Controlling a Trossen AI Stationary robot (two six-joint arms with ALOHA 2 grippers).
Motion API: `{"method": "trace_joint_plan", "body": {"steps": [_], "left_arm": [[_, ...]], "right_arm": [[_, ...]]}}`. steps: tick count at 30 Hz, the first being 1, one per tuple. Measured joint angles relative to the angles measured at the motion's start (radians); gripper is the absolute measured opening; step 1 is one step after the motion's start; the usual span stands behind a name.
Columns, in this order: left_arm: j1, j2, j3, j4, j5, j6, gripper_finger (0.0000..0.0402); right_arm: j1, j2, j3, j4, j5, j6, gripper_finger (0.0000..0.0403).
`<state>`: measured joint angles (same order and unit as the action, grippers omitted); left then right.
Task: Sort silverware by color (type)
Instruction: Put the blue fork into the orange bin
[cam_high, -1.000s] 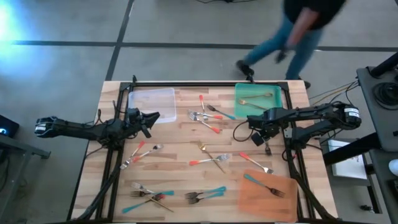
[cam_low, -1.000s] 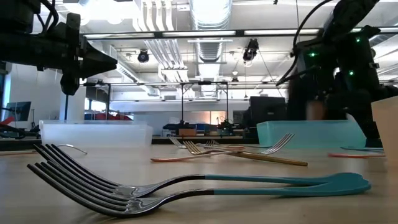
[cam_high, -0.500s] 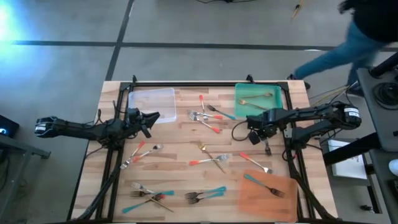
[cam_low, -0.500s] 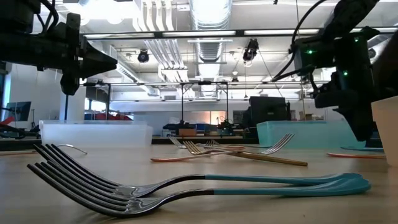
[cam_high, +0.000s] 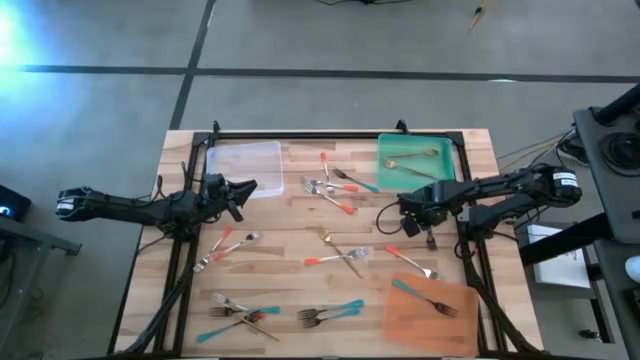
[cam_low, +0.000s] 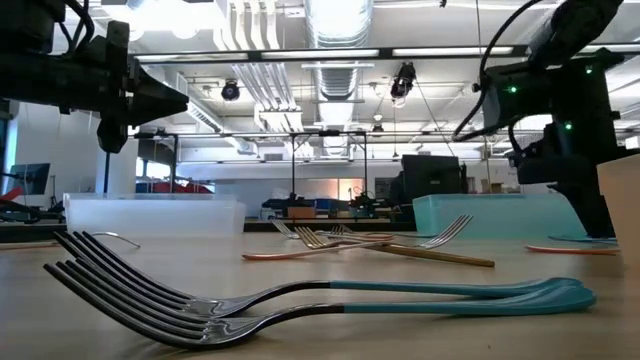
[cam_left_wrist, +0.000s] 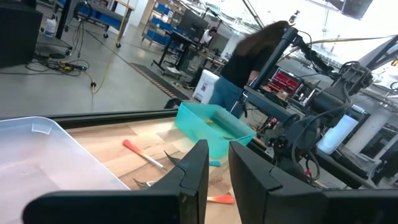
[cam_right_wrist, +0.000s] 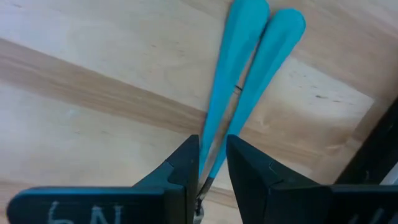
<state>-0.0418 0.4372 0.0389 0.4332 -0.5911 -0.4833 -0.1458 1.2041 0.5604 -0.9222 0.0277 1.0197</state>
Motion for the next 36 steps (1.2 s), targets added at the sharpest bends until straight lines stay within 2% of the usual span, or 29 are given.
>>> {"method": "trace_joint_plan", "body": {"steps": [36], "left_arm": [[0.000, 0.000, 0.000, 0.000, 0.000, 0.000, 0.0046]], "right_arm": [[0.000, 0.001, 0.018, 0.030, -0.029, -0.032, 0.0073]]}}
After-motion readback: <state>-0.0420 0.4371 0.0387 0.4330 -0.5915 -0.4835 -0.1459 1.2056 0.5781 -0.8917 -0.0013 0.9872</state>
